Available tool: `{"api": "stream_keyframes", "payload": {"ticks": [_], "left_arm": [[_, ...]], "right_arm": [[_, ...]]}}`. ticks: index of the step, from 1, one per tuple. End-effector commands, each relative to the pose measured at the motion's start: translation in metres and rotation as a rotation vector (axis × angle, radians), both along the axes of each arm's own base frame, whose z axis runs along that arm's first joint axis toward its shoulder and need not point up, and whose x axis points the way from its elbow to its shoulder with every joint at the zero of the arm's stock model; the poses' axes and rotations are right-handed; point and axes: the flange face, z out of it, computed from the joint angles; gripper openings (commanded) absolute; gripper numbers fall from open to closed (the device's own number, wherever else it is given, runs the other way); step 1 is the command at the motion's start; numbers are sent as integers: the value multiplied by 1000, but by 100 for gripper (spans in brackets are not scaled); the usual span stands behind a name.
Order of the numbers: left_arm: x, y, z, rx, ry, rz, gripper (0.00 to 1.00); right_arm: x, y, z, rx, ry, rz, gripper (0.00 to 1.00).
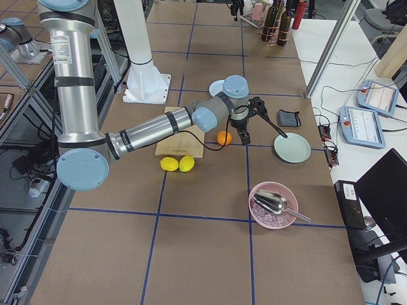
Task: Pick orange to plate
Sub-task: 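Lower the right gripper down over the orange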
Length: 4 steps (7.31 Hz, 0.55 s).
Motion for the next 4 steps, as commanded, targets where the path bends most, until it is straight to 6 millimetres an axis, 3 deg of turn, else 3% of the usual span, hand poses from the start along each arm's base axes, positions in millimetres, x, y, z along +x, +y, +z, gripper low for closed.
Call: {"api": "stream_keyframes", "payload": {"ticks": [1, 2, 3, 4], "left_arm": [[-107, 12, 76, -145, -115, 37, 100], [-132, 20, 96, -170, -132, 65, 100], [-157, 29, 132, -230, -134, 78, 100], [-164, 58, 161, -259, -108, 96, 100]], "right_arm": [[-64, -1, -32, -8, 22, 32, 100], [-81, 0, -44, -31, 15, 37, 100], [-91, 4, -49, -60, 3, 51, 100], [-106, 11, -44, -77, 16, 46, 100]]}}
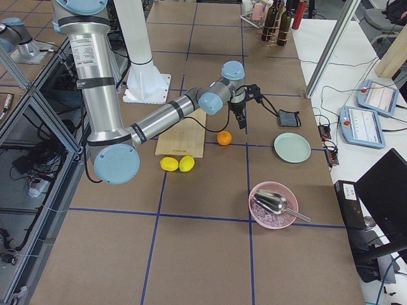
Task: Pick orange to plate
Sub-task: 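Lower the right gripper down over the orange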
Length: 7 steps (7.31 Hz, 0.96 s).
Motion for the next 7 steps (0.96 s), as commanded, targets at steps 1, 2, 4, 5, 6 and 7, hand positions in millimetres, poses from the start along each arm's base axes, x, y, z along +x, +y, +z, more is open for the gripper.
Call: {"api": "stream_keyframes", "payload": {"ticks": [1, 2, 4, 5, 6, 7], "left_arm": [[-10, 35, 36, -56, 115, 11, 100], [-8, 32, 36, -59, 125, 11, 100], [-8, 31, 27, -39, 127, 12, 100], [-8, 31, 27, -38, 127, 13, 100], [-8, 31, 26, -36, 127, 14, 100], [-8, 31, 27, -38, 127, 13, 100]], "right_arm": [[-56, 23, 11, -24, 68, 46, 100], [-88, 40, 15, -55, 90, 90, 100], [-111, 55, 26, -56, 131, 109, 100], [-117, 56, 31, -60, 141, 106, 100], [-123, 56, 41, -67, 165, 119, 100], [-131, 58, 48, -67, 183, 117, 100]]}}
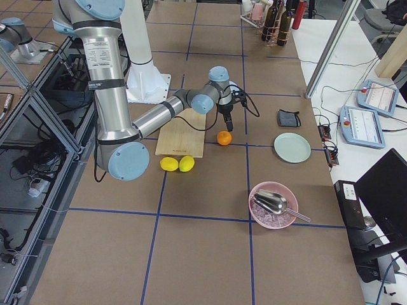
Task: Pick orange to plate
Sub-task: 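Lower the right gripper down over the orange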
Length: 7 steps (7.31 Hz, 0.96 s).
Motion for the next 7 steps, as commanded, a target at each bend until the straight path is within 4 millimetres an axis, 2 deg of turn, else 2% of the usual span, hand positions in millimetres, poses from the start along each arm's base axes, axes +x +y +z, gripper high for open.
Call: {"api": "stream_keyframes", "payload": {"ticks": [1, 3, 7], "left_arm": [[0, 0, 0, 0, 0, 0, 100], [0, 1, 0, 0, 0, 0, 100], [0, 1, 0, 1, 0, 1, 100]], "right_arm": [[-13, 1, 18, -5, 44, 5, 100], [-18, 4, 21, -3, 53, 0, 100], [-32, 1, 42, -10, 103, 5, 100]]}}
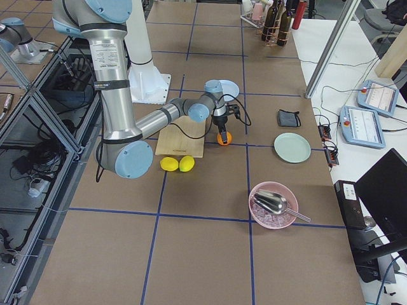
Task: Pick orange to plate
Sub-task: 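Close the right gripper on the orange and lift it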
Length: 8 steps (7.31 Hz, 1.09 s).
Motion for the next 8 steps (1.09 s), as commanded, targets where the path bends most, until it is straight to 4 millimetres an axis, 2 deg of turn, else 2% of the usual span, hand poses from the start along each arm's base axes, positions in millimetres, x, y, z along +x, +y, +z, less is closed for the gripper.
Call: {"api": "stream_keyframes", "payload": {"ticks": [1, 3, 4, 5, 6, 7, 8], "left_arm": [[0, 0, -1, 2, 0, 0, 100], [0, 0, -1, 7, 0, 3, 100], [0, -1, -2, 9, 0, 4, 100], [-1, -1, -2, 9, 0, 3, 100], [-1, -1, -4, 12, 0, 3, 100], [-1, -1, -4, 12, 0, 3, 100], [-1, -1, -4, 14, 0, 3, 100]], "right_arm": [[-7, 1, 6, -1, 15, -3, 100], [-15, 2, 9, 1, 24, -8, 99], [-15, 1, 6, 4, 21, -6, 83], [-22, -4, -18, 17, -17, 7, 44], [-30, -10, -45, 29, -57, 14, 22], [-40, -17, -81, 49, -106, 24, 18], [-57, -25, -124, 33, -158, 66, 19]]}}
